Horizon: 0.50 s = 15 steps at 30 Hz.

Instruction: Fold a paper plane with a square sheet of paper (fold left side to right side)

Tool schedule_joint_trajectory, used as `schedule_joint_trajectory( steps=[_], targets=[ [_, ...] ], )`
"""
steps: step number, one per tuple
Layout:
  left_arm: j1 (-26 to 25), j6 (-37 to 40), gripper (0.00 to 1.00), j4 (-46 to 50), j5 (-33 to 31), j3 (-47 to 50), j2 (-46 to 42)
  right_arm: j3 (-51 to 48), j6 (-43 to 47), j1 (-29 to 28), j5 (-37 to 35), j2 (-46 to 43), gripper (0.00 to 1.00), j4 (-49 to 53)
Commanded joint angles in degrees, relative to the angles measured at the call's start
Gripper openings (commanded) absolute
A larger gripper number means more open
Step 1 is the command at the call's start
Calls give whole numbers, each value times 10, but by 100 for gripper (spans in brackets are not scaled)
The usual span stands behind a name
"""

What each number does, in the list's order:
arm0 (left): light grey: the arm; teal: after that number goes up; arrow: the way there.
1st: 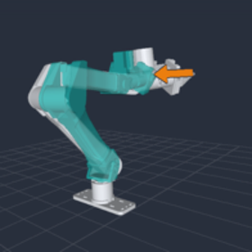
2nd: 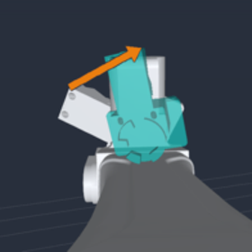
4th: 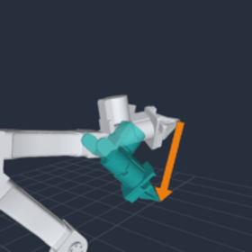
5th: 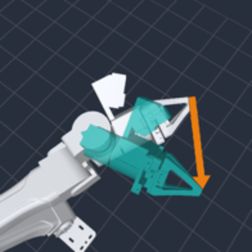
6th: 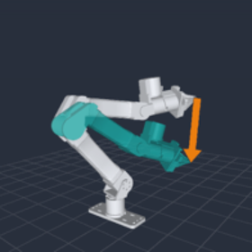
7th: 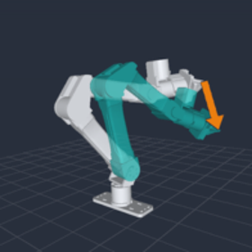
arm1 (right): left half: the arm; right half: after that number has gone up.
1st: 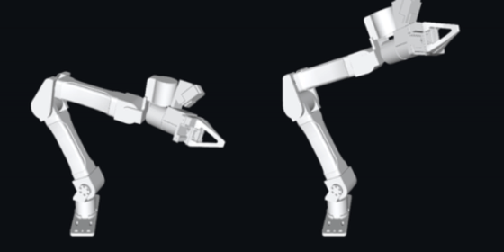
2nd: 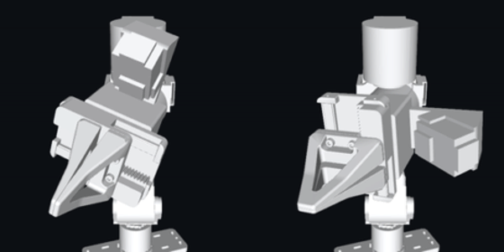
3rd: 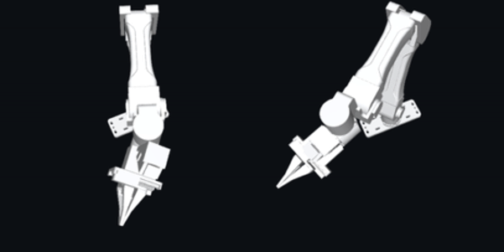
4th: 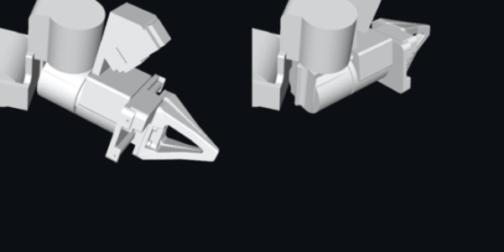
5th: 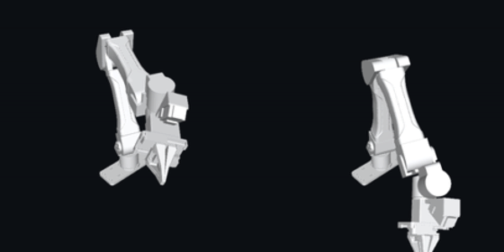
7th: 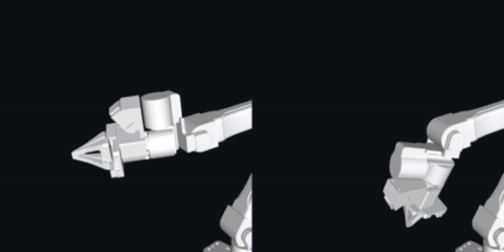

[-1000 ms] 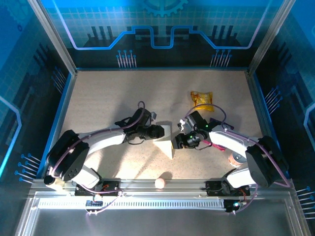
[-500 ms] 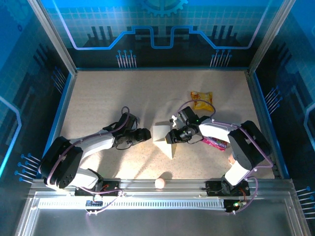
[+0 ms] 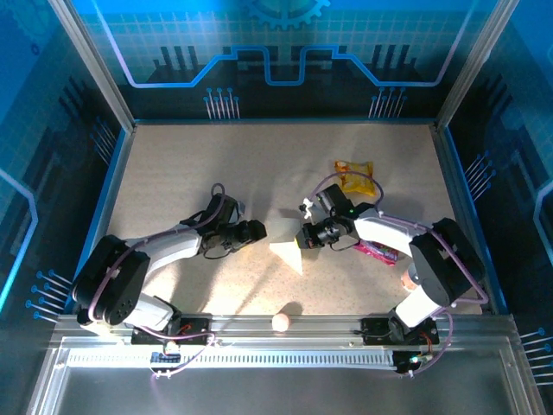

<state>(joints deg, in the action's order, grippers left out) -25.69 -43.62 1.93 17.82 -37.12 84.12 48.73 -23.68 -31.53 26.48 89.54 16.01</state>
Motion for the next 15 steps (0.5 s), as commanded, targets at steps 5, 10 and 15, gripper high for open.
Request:
schedule_joint_trajectory(
  steps=[5,10,15],
  targets=[
    [3,-4,63,-16,52,-66,64,-20,1,16,7,-43,0,8],
    [2,-12,59,-33,75,-97,114,-26,-1,19,9,-52,0,9],
    [-7,-19,53,-44,96,-135,166,-30,-2,20,11,-53,0,8]
  ],
)
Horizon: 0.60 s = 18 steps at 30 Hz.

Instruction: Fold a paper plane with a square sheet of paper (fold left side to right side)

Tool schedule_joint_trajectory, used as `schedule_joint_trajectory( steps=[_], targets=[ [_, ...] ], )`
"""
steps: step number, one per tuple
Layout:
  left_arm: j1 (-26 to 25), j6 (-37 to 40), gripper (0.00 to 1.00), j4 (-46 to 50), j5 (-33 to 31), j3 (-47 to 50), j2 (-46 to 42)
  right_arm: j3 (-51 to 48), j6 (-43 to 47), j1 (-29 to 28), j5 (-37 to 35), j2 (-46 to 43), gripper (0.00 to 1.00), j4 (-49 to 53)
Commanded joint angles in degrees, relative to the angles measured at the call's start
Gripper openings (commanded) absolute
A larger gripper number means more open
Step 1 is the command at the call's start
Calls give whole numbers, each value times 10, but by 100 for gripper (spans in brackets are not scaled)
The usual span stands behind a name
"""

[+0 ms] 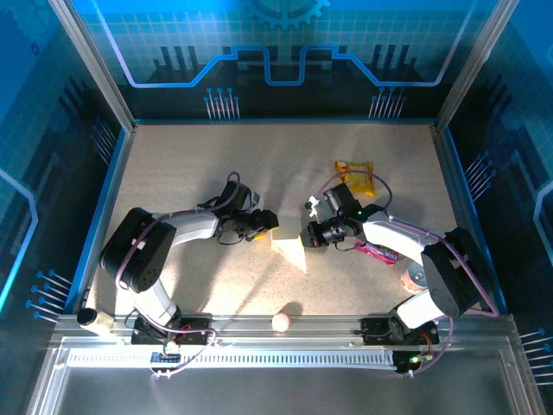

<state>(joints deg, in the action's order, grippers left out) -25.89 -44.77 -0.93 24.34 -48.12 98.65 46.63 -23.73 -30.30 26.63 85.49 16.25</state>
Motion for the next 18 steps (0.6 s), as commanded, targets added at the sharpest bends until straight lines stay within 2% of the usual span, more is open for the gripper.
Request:
schedule_joint_trajectory(
  steps=[1,3,6,8,11,14,18],
  targets=[
    [-7,-10,50,-19,36,-32,29,-10,-1,8,10,-13,0,7],
    [-13,-10,41,-21,39,-46,42,-11,0,9,9,-13,0,7],
    [-17,-12,23,-24,26,-52,47,-16,-1,11,2,-15,2,8],
    [-17,-17,10,-24,20,-51,45,-17,-2,14,-8,-21,14,18],
    [-20,-27,4,-25,14,-44,30,-12,2,15,-38,-34,34,47],
    [-28,-42,1,-11,-10,-36,5,-4,2,14,-84,-59,47,85],
    [-38,-70,4,12,-47,-31,-28,10,2,0,-128,-95,53,130]
  ],
)
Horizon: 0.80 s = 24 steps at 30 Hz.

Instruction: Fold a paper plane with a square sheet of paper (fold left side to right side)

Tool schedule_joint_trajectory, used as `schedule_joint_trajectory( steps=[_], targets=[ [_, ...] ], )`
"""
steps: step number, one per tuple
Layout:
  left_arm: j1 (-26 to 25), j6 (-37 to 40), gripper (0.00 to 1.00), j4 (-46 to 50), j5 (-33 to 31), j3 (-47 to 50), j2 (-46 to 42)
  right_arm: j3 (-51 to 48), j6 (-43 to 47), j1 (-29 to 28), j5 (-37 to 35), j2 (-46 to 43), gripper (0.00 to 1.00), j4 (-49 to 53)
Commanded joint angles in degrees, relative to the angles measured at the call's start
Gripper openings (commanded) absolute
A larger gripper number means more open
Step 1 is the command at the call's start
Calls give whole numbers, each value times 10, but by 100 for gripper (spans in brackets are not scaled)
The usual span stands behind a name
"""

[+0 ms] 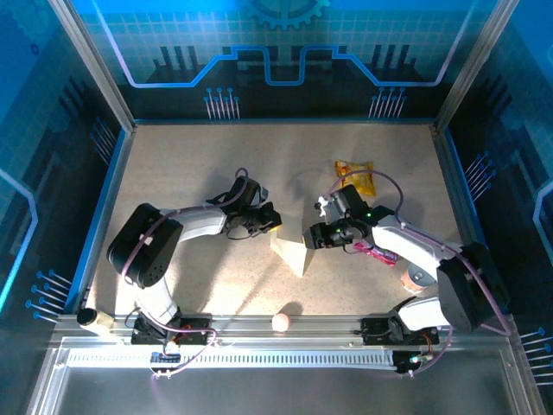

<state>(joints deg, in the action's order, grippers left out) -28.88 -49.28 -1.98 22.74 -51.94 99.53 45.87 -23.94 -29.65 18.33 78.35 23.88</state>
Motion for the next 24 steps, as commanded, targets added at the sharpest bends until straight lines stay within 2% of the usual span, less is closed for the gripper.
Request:
schedule_joint_trajectory(
  steps=[1,7,13,17,24],
  targets=[
    [-11,-32,4,25,-39,9,-42,19,2,-17,-63,-33,54,63],
    [-14,-71,0,21,-70,18,-63,18,-36,-135,-214,-70,59,88],
    [-20,-97,0,12,-82,18,-70,36,-57,-247,-320,-26,60,83],
    [-22,-109,0,6,-82,16,-66,43,-48,-282,-351,26,64,54],
    [-23,-123,0,7,-82,18,-69,77,-25,-298,-357,105,65,-8]
  ],
)
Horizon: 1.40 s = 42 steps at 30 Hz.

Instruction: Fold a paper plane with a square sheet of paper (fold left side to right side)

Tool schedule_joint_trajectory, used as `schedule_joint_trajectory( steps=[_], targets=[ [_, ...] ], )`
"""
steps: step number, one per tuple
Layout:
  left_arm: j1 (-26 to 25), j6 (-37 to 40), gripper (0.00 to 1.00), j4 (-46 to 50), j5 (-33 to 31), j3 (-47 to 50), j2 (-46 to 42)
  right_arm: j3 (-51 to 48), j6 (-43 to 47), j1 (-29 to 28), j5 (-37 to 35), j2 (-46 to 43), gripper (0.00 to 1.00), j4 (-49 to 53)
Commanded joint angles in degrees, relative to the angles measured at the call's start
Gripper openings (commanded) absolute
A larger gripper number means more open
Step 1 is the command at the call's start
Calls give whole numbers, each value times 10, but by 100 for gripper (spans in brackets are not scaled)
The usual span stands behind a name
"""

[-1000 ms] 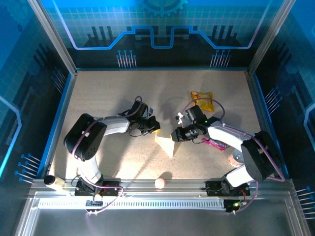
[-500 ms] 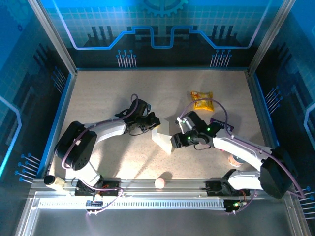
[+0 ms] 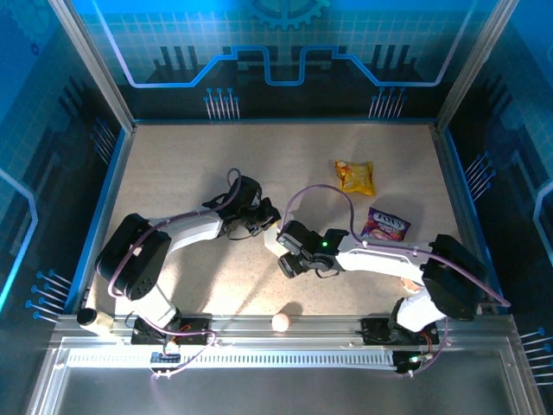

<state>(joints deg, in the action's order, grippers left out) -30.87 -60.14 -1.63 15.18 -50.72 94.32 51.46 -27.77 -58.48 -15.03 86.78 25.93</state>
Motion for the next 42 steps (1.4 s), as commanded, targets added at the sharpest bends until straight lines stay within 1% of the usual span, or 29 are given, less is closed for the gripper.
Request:
schedule_joint_trajectory(
  steps=[1,6,11,17,22,27,29,30,31,34,37,42],
  targets=[
    [-3,-15,0,7,-7,6,-18,25,14,-11,-28,30,65,-32],
    [-3,-12,0,20,-11,6,-29,32,15,-12,-36,66,64,-51],
    [-4,-11,0,27,-14,8,-36,35,15,-11,-68,77,59,-46],
    [-4,-14,0,22,-12,11,-36,36,17,-10,-73,85,54,-47],
    [-5,-15,0,18,-7,10,-30,37,17,-9,-77,89,42,-44],
    [-5,-12,1,19,-8,10,-31,37,15,-7,-74,91,23,-43],
    [-4,-5,5,26,-8,6,-32,35,15,-5,-71,92,15,-42],
    [-4,0,10,32,-9,4,-32,35,15,-4,-70,92,12,-42],
    [-3,7,17,40,-11,2,-36,34,14,-4,-70,91,9,-40],
    [7,33,31,64,-13,-1,-51,31,13,0,-70,90,5,-37],
    [33,51,38,83,-9,12,-83,28,13,5,-67,89,0,-34],
    [103,81,48,113,10,53,-163,28,19,10,-69,85,0,-23]
  ],
)
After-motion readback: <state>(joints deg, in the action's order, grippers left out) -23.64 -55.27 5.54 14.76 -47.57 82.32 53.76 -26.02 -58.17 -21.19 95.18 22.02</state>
